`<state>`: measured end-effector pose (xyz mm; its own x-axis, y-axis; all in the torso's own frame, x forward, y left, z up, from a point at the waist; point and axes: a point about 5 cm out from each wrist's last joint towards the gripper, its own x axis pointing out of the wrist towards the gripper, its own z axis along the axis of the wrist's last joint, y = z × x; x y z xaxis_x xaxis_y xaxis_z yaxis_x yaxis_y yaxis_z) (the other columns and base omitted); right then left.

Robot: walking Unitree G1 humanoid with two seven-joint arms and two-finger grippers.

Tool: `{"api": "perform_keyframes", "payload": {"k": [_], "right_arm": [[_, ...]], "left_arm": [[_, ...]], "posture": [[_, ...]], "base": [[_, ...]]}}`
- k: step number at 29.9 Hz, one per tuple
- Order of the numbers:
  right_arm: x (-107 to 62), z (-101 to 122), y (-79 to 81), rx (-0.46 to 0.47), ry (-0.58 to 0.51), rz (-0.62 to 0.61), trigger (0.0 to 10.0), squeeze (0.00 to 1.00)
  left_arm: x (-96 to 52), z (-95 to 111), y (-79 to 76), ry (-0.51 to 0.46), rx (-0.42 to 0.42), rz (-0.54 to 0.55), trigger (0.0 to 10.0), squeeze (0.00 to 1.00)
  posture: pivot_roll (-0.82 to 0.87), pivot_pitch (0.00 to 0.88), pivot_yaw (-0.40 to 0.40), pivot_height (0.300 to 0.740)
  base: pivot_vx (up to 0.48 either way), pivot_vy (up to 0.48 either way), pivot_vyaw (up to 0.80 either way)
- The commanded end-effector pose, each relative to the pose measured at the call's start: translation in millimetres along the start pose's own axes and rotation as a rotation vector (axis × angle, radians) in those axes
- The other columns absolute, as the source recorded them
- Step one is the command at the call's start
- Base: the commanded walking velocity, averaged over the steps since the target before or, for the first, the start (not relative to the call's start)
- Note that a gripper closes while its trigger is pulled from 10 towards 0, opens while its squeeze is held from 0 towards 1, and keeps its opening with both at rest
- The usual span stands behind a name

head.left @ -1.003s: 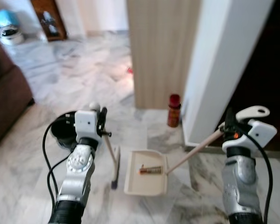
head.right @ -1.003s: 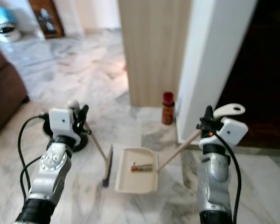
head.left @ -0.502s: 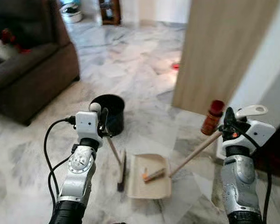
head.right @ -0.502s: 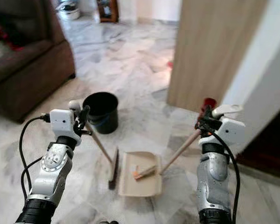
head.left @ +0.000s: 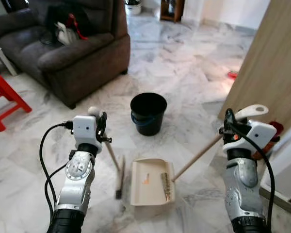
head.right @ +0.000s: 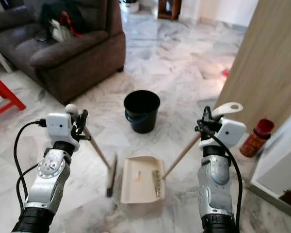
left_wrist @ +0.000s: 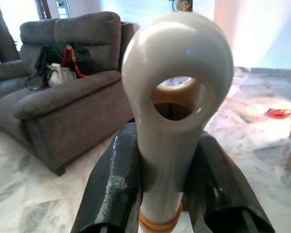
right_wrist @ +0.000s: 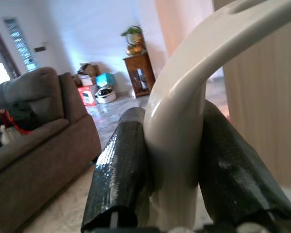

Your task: Sweep floor

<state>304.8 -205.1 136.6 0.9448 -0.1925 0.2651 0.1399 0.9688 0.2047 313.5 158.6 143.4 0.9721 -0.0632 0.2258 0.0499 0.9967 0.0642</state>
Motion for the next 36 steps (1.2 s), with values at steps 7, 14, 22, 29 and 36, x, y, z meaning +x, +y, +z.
{"api": "perform_keyframes", "payload": {"k": [7,14,22,29,36], "right_arm": [[7.9,24.0,-3.6,0.022,-0.123,-0.044,10.0,0.0],[13.6,37.2,-4.9,0.078,-0.182,-0.111,10.0,0.0],[17.8,55.3,-4.5,0.11,-0.259,-0.149,10.0,0.0],[22.8,72.4,4.1,0.108,-0.324,-0.132,10.0,0.0],[23.8,73.7,6.6,0.105,-0.322,-0.119,10.0,0.0]], "left_arm": [[2.8,15.2,-3.2,-0.069,-0.008,-0.015,10.0,0.0],[1.1,16.3,-7.6,-0.078,0.006,-0.04,10.0,0.0],[1.2,16.5,-7.8,-0.08,0.007,-0.046,10.0,0.0],[1.9,17.4,-14.1,-0.081,0.007,-0.08,10.0,0.0],[1.7,16.9,-15.9,-0.079,0.01,-0.092,10.0,0.0]], "posture": [[0.02,0.061,0.03,0.74],[0.03,0.061,0.032,0.74],[0.03,0.053,0.037,0.74],[0.02,0.036,0.039,0.74],[0.03,0.04,0.036,0.74]], "base": [[0.0,0.0,0.0],[0.0,0.0,0.0],[0.0,0.0,0.0],[0.0,0.0,0.0],[0.038,0.0,0.0]]}}
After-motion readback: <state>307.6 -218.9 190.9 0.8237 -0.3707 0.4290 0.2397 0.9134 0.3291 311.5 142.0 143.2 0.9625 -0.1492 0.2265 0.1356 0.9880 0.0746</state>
